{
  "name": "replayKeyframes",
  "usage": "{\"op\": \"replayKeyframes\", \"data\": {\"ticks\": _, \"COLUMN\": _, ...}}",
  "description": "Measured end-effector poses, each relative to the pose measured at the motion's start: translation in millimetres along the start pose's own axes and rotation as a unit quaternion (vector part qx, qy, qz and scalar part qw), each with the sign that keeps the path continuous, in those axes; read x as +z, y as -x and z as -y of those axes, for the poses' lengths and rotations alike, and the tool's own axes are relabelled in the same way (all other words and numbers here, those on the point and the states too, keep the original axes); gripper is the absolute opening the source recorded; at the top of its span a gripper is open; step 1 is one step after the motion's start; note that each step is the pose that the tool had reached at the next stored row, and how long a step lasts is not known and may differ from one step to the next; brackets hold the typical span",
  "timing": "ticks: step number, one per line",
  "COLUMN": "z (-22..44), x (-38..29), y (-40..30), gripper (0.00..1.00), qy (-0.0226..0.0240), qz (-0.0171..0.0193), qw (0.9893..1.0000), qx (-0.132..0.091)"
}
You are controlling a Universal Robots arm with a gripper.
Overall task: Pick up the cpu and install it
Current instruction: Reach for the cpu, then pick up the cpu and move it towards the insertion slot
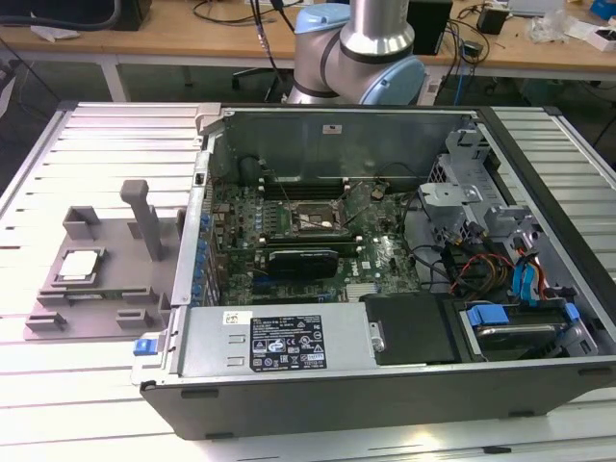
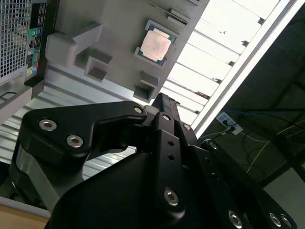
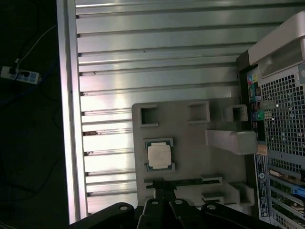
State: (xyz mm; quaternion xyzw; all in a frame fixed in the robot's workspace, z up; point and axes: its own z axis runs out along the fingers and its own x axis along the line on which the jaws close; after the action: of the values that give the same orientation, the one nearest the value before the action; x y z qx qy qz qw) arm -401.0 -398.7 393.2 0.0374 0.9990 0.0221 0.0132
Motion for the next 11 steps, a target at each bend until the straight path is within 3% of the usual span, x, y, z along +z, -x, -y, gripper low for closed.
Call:
{"op": "replayKeyframes", "data": {"ticks": 9, "z": 0.0, "x": 0.0, "y": -0.1, "gripper": 0.11, "qy": 0.0000, "qz": 0.0000, "qw": 1.0000, "qx": 0.000}}
{"op": "replayKeyframes", "data": {"ticks": 10, "z": 0.0, "x": 0.0, "y": -0.1, "gripper": 0.24, "qy": 0.0000, "qz": 0.0000, "qw": 1.0000, "qx": 0.000}}
{"op": "replayKeyframes", "data": {"ticks": 11, "z": 0.0, "x": 0.0, "y": -0.1, "gripper": 0.29, "qy": 0.0000, "qz": 0.0000, "qw": 1.0000, "qx": 0.000}}
